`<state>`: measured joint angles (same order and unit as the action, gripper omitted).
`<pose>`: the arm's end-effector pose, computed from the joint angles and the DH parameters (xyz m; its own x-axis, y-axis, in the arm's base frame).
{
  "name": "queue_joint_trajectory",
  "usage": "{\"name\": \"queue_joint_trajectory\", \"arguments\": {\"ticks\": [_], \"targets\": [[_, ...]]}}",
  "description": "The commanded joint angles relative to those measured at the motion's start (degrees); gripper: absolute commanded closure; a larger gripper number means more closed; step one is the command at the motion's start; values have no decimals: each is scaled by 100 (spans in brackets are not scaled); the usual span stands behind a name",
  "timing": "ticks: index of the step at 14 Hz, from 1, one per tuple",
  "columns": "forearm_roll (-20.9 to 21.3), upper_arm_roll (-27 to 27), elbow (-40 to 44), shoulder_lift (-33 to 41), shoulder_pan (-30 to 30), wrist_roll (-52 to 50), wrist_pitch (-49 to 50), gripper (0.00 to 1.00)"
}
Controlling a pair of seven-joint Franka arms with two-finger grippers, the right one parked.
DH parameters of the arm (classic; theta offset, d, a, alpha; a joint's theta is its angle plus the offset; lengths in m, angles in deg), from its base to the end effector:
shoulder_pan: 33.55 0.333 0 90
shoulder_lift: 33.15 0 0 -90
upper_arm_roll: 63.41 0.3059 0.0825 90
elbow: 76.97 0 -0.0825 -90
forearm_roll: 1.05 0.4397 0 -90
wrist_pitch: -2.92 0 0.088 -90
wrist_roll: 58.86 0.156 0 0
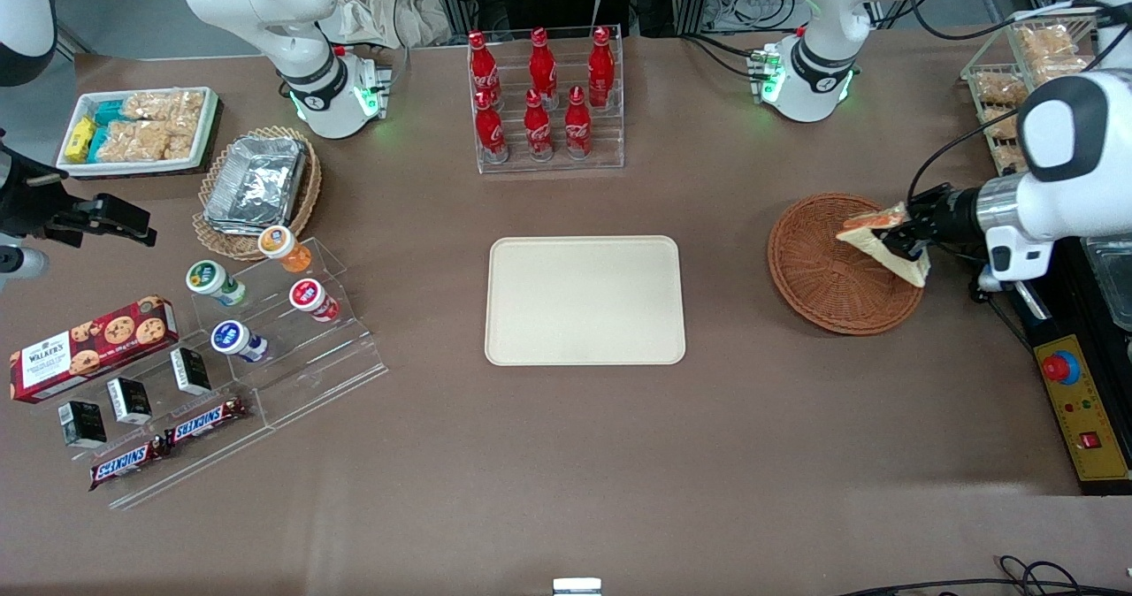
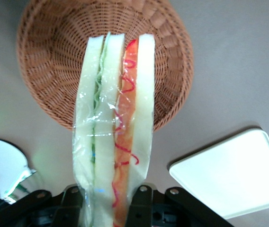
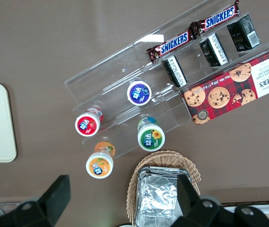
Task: Place sandwich from basket to tray
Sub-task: 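Lift the sandwich up out of the basket with the left gripper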
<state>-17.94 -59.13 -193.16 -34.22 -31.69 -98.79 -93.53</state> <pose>0.5479 0.0165 0.3377 0.5577 0.7035 -0.4406 0.7728 -0.6337 -0.0337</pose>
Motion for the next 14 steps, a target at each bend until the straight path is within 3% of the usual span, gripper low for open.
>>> {"name": "queue_joint_trajectory", "arguments": {"ticks": [1,8,14], "targets": [[186,-67,902,-130,-54,-86,705,74],[142,-1199,1502,-174,-89,-33,909,74],[-86,-2245,1819,-710,-107,-51,419,74]]}}
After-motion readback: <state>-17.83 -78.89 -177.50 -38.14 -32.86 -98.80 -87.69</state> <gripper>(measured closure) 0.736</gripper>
